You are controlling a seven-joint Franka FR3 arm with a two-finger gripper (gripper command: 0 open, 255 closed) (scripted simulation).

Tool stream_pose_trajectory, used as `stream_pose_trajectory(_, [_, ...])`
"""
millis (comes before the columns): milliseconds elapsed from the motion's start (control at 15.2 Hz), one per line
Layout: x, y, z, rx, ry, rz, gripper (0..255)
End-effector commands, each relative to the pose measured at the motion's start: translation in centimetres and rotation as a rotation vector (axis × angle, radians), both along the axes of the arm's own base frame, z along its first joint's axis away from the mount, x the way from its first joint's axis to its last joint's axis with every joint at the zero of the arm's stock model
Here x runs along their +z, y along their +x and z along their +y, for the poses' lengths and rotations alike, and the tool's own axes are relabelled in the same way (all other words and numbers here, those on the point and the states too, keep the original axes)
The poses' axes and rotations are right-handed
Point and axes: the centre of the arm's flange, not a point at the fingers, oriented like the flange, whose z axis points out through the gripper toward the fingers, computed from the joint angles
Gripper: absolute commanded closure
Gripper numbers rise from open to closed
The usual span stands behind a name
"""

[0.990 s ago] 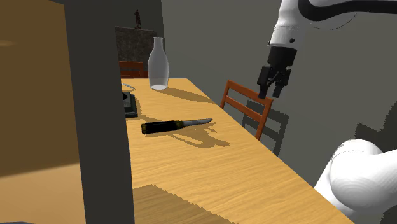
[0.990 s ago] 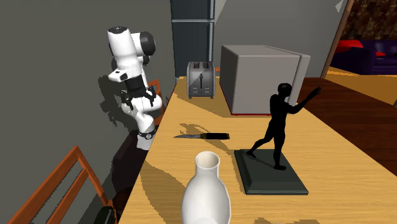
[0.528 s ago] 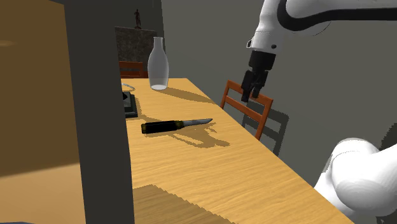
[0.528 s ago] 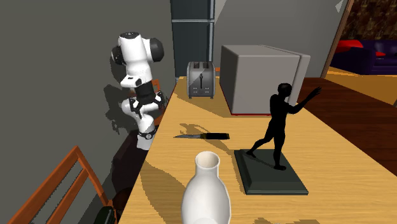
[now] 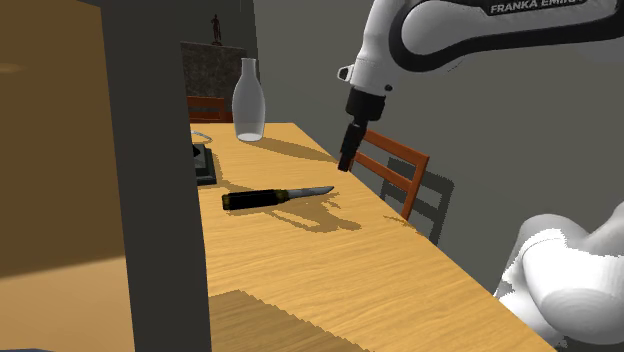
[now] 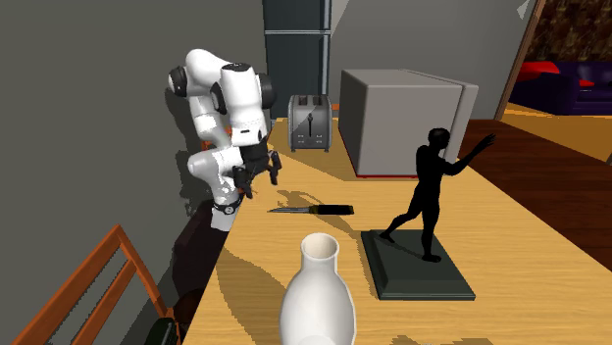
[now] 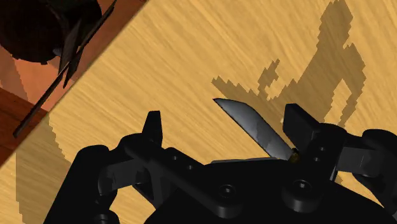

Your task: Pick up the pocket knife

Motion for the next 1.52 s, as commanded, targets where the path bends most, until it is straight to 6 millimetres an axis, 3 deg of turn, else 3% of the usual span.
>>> stream_pose_trajectory(0, [-0.5,1.1,2.2,0.099,-0.005,-0.033,0])
stream_pose_trajectory(528, [-2.7,3.1,11.3,0.479,-0.024,-0.156,0])
stream_pose_trajectory(1056, [-6.8,3.1,11.8,0.499,-0.025,-0.162,0])
stream_pose_trajectory(1188, [-6.8,3.1,11.8,0.499,-0.025,-0.162,0])
stream_pose_trajectory(1254, [-6.8,3.1,11.8,0.499,-0.025,-0.162,255])
stream_pose_trajectory(1452, [-6.8,3.1,11.9,0.499,-0.025,-0.162,255])
